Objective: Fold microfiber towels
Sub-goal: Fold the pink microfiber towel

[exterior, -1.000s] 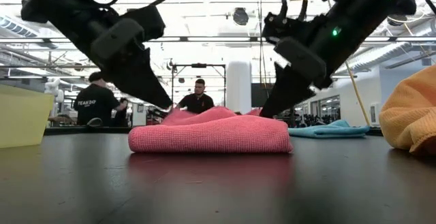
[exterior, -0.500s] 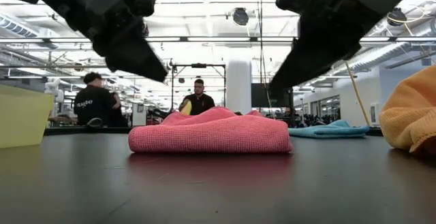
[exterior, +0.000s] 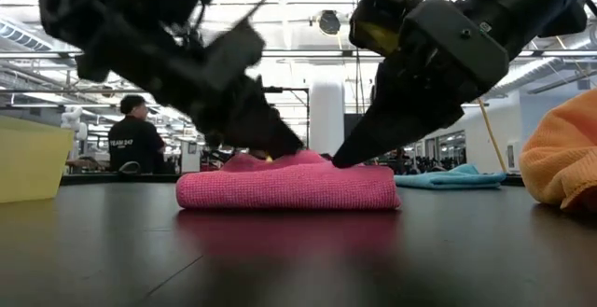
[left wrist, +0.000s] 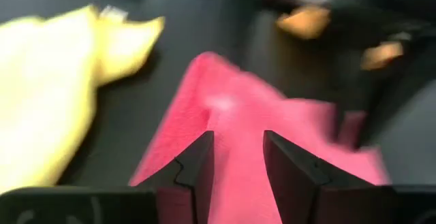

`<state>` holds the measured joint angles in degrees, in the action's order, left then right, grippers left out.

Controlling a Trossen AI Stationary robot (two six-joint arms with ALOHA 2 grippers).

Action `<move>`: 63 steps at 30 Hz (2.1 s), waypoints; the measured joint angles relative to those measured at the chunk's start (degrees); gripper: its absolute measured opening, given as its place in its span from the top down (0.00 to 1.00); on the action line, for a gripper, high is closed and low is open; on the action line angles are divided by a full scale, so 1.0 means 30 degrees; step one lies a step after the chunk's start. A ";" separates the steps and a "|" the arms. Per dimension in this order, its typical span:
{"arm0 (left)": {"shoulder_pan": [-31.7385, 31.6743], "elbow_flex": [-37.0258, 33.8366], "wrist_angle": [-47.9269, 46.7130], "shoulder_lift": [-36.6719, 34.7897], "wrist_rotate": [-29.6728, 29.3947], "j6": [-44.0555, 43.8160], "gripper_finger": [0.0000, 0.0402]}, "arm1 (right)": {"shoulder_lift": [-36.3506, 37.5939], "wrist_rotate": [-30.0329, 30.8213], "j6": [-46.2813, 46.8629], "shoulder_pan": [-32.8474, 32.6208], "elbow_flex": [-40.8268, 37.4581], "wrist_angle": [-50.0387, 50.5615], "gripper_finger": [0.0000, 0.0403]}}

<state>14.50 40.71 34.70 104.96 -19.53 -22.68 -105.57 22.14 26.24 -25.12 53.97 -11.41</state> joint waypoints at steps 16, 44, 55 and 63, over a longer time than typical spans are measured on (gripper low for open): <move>-0.0129 0.0000 -0.3230 -0.1744 -0.0007 -0.1759 0.68 | 0.0184 -0.1819 -0.0999 -0.0881 -0.0008 -0.0881 1.00; 0.0846 0.0000 -0.5947 -0.1989 -0.1435 -0.2485 0.68 | 0.1657 0.3109 0.1686 0.1052 -0.2635 -0.2091 1.00; 0.0227 0.0000 -0.6582 -0.0702 -0.1348 -0.2510 0.68 | -0.0016 0.3102 0.1764 0.2317 -0.2650 -0.2262 1.00; 0.0569 -0.0022 -0.8049 -0.1462 -0.1064 -0.2638 0.68 | 0.0685 0.3705 0.1011 0.1556 -0.2650 -0.2546 1.00</move>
<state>16.21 40.64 10.56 100.58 -22.72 -30.59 -103.51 33.25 29.27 -20.45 46.02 -19.05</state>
